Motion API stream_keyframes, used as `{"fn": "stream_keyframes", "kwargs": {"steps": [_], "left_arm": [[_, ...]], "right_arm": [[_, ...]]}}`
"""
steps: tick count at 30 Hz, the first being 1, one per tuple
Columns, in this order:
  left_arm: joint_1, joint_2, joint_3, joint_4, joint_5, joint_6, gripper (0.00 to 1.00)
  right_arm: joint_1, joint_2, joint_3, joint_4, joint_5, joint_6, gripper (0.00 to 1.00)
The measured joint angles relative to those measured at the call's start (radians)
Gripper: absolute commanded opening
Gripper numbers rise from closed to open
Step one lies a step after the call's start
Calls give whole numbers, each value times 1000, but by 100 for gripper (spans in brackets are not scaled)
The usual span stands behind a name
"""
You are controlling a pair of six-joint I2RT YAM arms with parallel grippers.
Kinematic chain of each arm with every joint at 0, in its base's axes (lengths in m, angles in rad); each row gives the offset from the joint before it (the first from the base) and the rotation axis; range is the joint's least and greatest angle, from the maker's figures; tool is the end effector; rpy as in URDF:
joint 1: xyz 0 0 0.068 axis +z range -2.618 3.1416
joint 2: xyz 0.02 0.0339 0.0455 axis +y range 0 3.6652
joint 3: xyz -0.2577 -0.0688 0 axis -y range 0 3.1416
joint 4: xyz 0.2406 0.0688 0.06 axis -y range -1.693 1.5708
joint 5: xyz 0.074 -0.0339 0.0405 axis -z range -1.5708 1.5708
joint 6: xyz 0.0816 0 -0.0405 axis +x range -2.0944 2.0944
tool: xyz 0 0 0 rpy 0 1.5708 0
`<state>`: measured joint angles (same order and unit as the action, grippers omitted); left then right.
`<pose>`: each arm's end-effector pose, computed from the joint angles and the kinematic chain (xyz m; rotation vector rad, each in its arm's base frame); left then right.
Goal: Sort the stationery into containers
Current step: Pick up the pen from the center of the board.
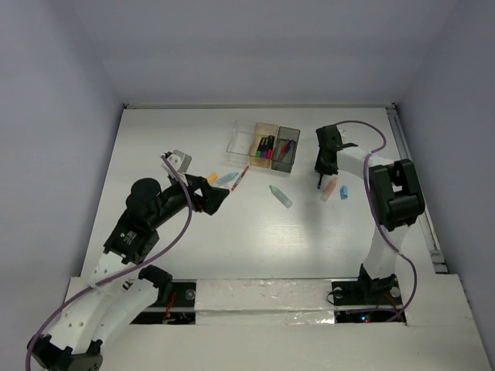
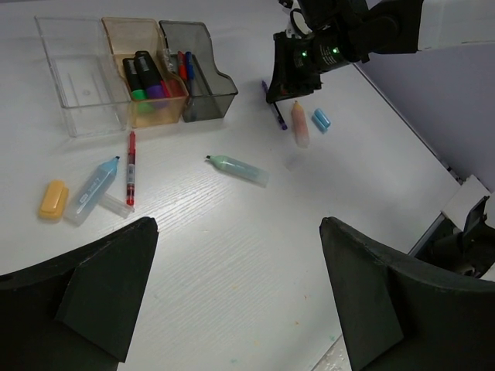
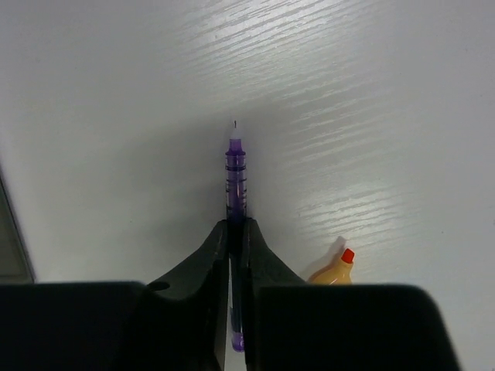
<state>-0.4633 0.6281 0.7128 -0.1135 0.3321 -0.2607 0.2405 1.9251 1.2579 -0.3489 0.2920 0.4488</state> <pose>0.1645 -0.1119 0.3407 0.4313 1.6039 -0.8210 0.4093 0.0762 0.1241 0.3674 2.4984 -0.1065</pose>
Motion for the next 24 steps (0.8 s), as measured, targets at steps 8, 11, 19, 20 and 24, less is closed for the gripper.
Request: {"fn": "stream_keyframes", "kwargs": {"steps": [8, 11, 19, 20, 24], "left_arm": [[1, 22, 0, 5, 8, -2, 81], [1, 37, 0, 13, 28, -6, 81], [28, 94, -10, 49, 111, -26, 71], [35, 100, -14, 58, 122, -31, 70], [61, 114, -23, 82, 169, -50, 69]], "right_arm": [[-11, -13, -21, 45, -16, 0, 0], [-11, -95, -114, 132, -55, -8, 0], [215, -579, -317, 375, -172, -9, 0], [259, -614, -328, 425, -189, 0, 0], [418, -690, -401, 628, -282, 56, 0]]}}
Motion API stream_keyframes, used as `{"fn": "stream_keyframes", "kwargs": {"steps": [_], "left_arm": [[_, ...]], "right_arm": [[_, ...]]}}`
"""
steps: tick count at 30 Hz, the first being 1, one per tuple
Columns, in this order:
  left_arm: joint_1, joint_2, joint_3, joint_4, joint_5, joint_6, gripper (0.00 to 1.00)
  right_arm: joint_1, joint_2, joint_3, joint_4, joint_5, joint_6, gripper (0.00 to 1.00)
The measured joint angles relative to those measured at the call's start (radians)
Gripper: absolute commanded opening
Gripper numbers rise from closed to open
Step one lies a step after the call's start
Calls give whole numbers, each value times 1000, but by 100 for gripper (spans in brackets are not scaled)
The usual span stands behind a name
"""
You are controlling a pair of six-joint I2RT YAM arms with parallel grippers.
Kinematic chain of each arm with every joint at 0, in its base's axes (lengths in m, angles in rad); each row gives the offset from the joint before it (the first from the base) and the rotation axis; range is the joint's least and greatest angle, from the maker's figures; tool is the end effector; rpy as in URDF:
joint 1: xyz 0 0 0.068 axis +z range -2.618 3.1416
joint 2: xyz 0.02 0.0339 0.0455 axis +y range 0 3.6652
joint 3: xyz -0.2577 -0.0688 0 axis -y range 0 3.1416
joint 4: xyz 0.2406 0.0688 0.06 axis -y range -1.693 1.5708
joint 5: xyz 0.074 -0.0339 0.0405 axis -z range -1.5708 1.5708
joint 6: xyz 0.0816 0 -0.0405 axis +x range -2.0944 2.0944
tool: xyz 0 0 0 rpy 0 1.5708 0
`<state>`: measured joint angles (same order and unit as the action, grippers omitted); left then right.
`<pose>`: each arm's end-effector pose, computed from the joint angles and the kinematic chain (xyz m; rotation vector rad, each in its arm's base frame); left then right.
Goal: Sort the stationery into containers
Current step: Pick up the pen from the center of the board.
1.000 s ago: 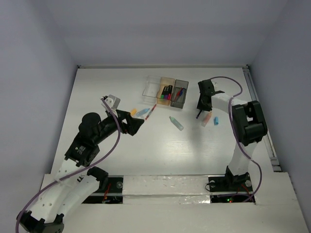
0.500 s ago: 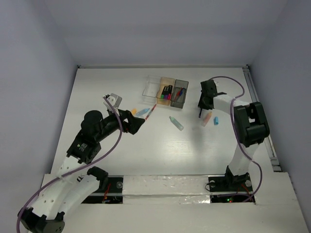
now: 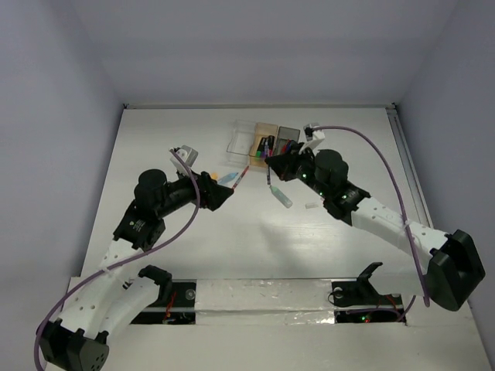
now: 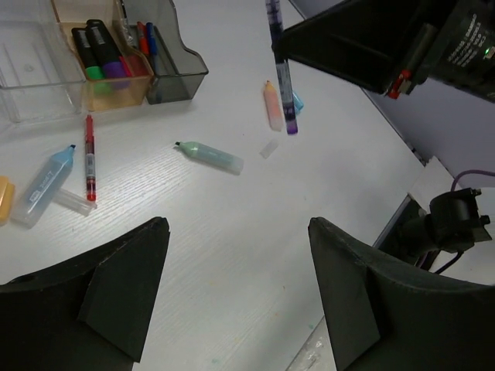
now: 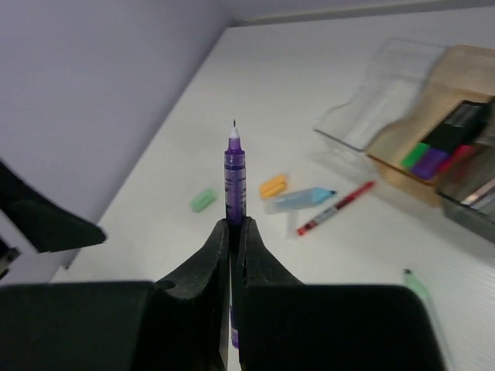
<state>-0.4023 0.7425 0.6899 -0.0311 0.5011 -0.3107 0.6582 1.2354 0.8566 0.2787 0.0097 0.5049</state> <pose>0.1858 -0.1217 0.3228 0.4740 1.6674 -0.9462 0.2661 0.2047 0.3081 -0.1261 1.7416 0.8606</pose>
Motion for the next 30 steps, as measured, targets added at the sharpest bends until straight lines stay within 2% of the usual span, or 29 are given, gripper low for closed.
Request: {"fn": "stream_keyframes", "kwargs": {"steps": [7, 14, 20, 22, 30], "left_arm": [[13, 0, -12, 48, 51, -32, 64], [25, 3, -16, 73, 80, -50, 60], [25, 13, -21, 85, 93, -58, 55], [25, 15, -23, 87, 94, -60, 49], [34, 16, -23, 95, 98, -65, 37]], "right_arm": [[146, 64, -27, 205, -24, 42, 0], [225, 127, -19, 337, -33, 60, 0], [259, 175, -5, 407, -45, 81, 0], [266, 186, 3, 426, -62, 98, 0], [278, 206, 20, 486, -111, 149, 0]]}}
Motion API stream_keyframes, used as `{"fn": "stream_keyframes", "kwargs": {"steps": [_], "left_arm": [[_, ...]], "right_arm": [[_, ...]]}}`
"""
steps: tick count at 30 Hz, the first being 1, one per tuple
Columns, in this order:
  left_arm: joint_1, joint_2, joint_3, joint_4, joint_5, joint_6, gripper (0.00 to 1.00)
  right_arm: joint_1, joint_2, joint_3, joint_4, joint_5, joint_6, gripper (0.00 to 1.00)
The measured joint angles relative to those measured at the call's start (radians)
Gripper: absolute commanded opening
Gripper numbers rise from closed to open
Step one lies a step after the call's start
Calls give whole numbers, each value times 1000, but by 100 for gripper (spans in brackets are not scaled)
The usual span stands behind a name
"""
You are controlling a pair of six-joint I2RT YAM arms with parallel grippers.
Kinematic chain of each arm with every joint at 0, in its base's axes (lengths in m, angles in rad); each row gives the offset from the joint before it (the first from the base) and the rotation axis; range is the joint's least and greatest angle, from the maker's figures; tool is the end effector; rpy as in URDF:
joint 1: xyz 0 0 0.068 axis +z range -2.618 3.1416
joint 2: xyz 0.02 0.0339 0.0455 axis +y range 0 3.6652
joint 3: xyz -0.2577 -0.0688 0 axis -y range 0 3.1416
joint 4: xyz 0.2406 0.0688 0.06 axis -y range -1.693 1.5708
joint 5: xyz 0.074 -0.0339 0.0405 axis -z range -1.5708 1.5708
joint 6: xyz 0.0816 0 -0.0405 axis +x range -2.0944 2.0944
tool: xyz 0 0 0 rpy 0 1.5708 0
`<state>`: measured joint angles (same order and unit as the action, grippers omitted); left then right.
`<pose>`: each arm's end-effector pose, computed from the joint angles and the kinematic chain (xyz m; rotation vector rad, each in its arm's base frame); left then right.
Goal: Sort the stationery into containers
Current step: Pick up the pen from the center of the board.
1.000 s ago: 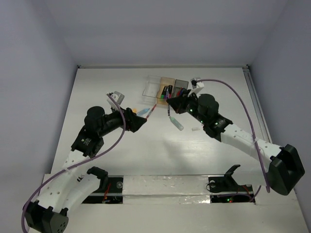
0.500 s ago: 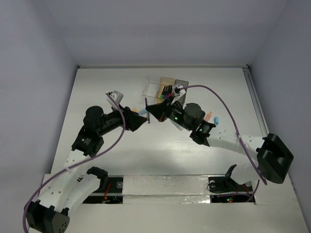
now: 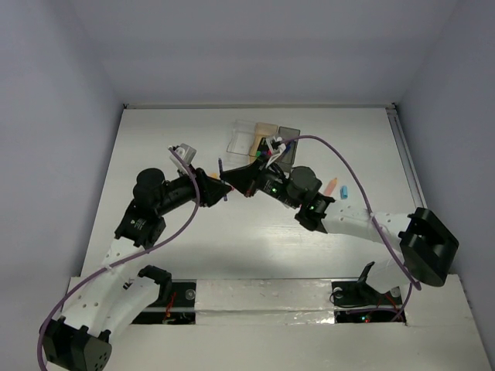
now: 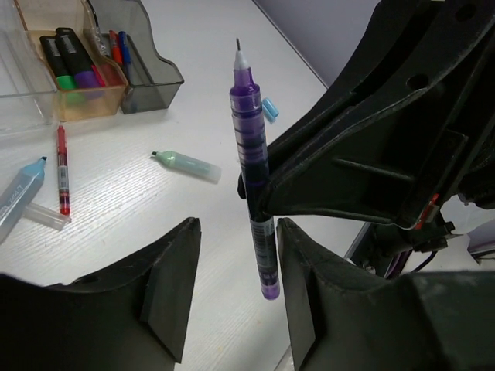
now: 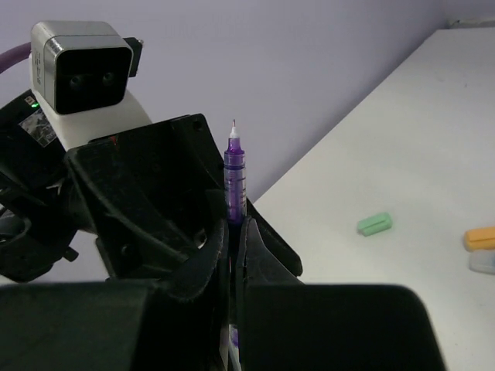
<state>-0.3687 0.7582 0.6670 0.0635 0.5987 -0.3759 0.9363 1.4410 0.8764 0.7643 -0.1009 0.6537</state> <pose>0.1880 -0.1219 0.3246 0.4822 1.6274 -1.0425 0.2151 0.3062 0.3218 -0.3063 1.4886 1.3776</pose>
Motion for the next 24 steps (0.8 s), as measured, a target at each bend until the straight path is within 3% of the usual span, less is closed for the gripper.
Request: {"fn": "stream_keyframes", "kwargs": {"steps": [2, 8, 13, 16, 18, 24], "left_arm": [[1, 0, 0, 0, 2, -1, 33], [2, -1, 0, 2, 8, -9, 0], [3, -8, -1, -8, 0, -7, 0], [2, -24, -1, -24, -6, -5, 0], [-3, -34, -1, -32, -3, 0, 0], [3, -48, -1, -41, -41, 27, 0]], "right_arm": [[2, 4, 1, 7, -10, 7, 0], [5, 26, 11, 9, -19, 24, 0], [5, 27, 11, 7, -19, 28, 0], [8, 17, 12, -13, -14, 24, 16], [9, -3, 21, -58, -6, 11, 34], [-4, -146, 45, -321, 0, -116, 38]]}}
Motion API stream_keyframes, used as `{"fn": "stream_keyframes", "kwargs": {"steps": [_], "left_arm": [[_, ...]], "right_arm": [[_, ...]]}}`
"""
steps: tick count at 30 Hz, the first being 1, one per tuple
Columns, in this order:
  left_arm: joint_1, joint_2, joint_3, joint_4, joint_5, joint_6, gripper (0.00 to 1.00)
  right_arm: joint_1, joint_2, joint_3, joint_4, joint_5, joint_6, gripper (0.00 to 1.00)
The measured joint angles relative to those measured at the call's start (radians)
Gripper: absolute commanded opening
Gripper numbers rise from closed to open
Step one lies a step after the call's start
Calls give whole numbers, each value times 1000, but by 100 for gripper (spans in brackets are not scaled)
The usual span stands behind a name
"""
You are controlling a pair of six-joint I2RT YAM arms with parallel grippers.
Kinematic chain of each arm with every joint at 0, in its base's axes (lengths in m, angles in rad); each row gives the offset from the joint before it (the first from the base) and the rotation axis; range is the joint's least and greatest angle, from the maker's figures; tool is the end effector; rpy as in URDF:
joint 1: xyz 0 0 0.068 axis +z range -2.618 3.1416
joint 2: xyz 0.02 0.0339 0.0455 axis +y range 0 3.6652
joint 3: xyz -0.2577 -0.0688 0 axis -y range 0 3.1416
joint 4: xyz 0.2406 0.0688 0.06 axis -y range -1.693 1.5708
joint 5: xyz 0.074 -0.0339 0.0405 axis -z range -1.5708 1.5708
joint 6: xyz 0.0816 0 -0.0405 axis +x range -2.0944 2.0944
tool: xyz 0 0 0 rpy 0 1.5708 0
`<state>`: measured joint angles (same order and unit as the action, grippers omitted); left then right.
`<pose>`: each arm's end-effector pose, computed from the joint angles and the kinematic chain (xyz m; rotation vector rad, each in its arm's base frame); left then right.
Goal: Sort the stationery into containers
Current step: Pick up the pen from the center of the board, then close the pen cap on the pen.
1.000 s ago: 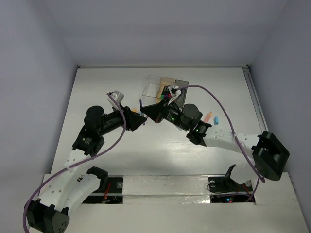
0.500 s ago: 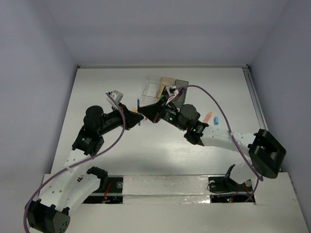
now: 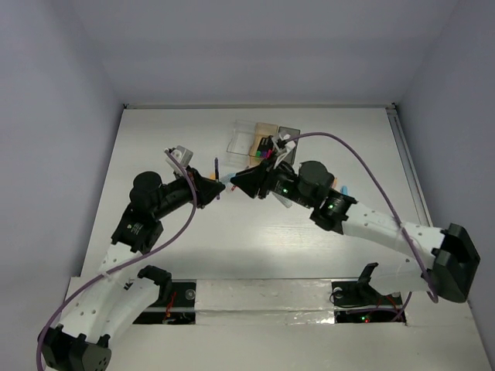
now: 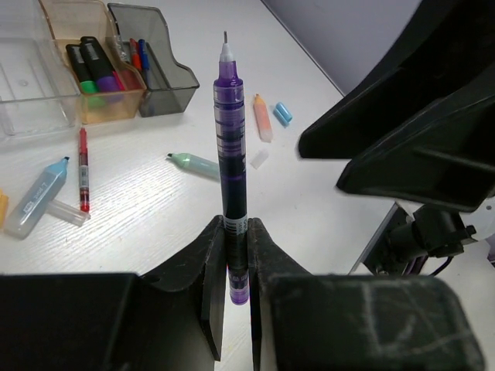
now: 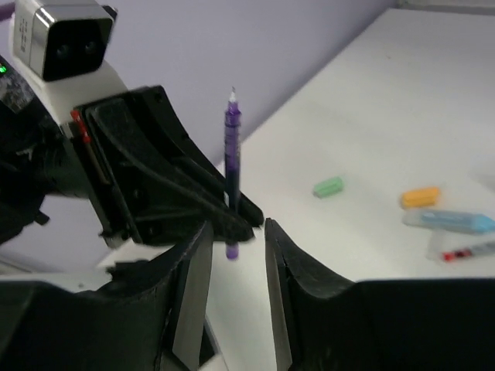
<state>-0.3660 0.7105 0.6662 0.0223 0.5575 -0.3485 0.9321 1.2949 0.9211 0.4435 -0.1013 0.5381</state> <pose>0.1815 -0.1158 0.3277 0.4675 1.6152 -0.9881 0.2023 0.2863 0.3403 -0.4069 1.5851 1.2365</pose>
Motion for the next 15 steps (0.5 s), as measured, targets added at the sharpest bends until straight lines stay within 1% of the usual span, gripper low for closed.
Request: {"fn": "stream_keyframes", "kwargs": {"steps": [1, 4, 5, 6, 7, 10, 13, 15], "left_arm": [[0, -2, 0, -3, -4, 3, 0], [0, -10, 0, -14, -15, 10, 0], [0, -14, 0, -17, -18, 11, 0], [0, -21, 0, -20, -19, 13, 0], [0, -27, 0, -23, -20, 14, 0], [-3, -47, 0, -30, -32, 21, 0], [-15, -65, 0, -40, -53, 29, 0], [-26, -74, 0, -45, -67, 33, 0]], "right_arm": [[-10, -30, 2, -48, 0, -25, 37], [-64, -123, 21, -231, 19, -89, 19], [-95, -142, 43, -316, 30, -103, 6], [-137, -149, 66, -386, 37, -111, 2], [-181, -150, 88, -453, 51, -114, 0], [-307, -121, 119, -636, 140, -112, 0], [-370, -63, 117, -802, 225, -109, 0], [-382, -16, 108, -894, 271, -100, 8]]}}
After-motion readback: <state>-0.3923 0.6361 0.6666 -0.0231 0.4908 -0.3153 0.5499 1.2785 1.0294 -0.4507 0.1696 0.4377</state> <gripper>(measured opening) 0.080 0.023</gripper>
